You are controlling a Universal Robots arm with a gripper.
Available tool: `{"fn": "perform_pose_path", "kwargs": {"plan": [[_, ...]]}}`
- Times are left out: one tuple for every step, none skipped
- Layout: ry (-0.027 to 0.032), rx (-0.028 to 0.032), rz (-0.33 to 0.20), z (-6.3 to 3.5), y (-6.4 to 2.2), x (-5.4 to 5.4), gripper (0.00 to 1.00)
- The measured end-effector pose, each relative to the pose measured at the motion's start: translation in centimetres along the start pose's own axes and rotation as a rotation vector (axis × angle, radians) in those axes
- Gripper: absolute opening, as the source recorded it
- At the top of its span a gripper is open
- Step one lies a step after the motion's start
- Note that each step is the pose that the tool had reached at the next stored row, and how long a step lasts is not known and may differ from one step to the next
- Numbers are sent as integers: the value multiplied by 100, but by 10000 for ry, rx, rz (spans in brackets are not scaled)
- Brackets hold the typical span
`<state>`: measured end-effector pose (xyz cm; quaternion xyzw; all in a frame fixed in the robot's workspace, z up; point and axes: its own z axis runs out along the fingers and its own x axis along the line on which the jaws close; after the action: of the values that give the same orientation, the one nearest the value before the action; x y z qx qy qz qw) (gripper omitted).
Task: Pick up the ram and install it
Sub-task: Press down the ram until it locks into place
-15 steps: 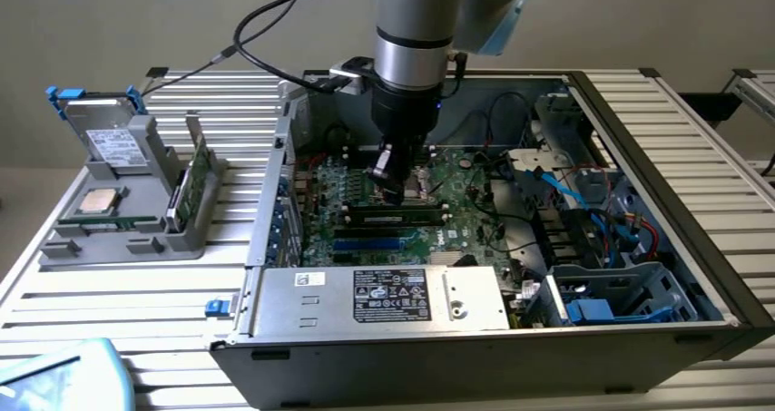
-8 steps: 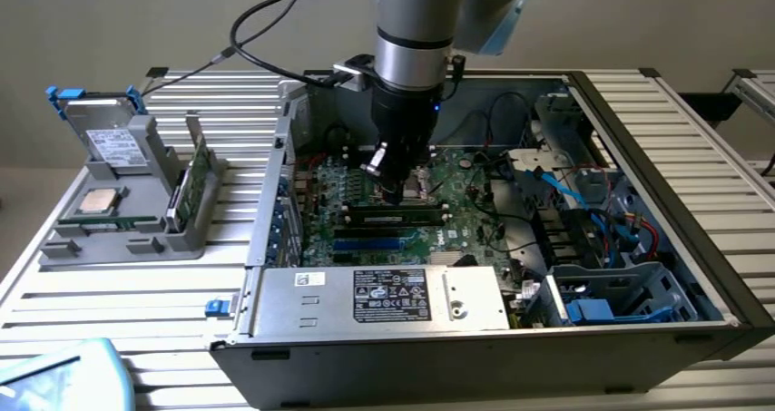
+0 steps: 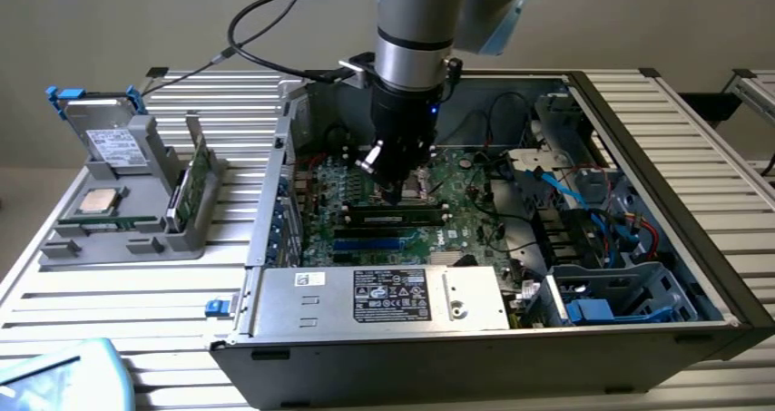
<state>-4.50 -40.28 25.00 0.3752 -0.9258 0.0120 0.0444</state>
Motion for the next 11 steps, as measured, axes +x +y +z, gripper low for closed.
{"fn": "perform_pose_path", "kwargs": {"plan": [[-3,-14,161,1,0,0,10],[-5,-27,312,2,0,0,10],[-8,-40,463,3,0,0,10],[-11,-53,612,4,0,0,10],[-13,-65,757,4,0,0,10],[-17,-77,909,6,0,-1,10],[-21,-89,1063,7,0,-1,10],[-25,-100,1212,9,0,-1,10],[-30,-110,1346,11,0,-1,10],[-35,-120,1499,12,0,-1,10],[-40,-130,1635,14,0,-1,10]]}}
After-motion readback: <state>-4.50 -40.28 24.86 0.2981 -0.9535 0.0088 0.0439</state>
